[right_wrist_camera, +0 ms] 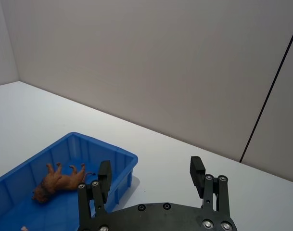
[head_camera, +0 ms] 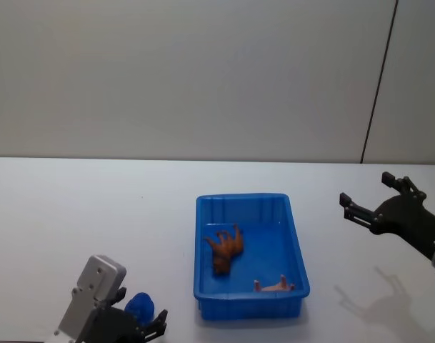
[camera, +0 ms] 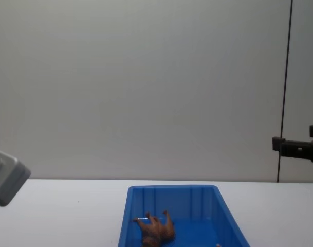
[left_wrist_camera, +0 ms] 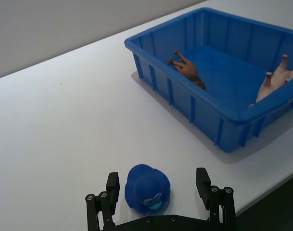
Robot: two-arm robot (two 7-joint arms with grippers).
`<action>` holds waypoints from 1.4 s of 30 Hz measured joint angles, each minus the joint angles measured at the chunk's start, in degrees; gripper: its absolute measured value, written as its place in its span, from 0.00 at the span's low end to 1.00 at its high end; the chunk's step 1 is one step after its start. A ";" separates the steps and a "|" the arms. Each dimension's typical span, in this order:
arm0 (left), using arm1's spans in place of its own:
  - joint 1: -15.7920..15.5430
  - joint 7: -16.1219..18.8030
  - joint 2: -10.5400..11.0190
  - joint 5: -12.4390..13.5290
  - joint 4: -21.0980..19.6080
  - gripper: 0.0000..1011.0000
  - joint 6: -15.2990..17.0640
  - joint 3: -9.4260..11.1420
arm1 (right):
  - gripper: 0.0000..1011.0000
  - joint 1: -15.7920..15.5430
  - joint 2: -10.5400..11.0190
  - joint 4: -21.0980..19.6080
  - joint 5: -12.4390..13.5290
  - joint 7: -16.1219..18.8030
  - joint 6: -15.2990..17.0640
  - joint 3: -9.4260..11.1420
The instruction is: Pick up the two dolls from the table and place them into the box.
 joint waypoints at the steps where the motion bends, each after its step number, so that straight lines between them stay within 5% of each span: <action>1: 0.06 -0.07 0.05 0.06 0.16 0.99 0.24 -0.04 | 0.99 0.00 0.00 0.00 0.00 0.00 0.00 0.00; 27: -3.31 -4.61 -1.36 3.50 5.41 0.98 0.87 -1.02 | 0.99 0.00 0.00 0.00 0.00 0.00 0.01 -0.01; 42: -5.92 -8.51 -2.90 4.95 8.76 0.56 -0.17 -1.14 | 0.99 0.01 0.00 0.00 0.00 0.01 0.01 -0.01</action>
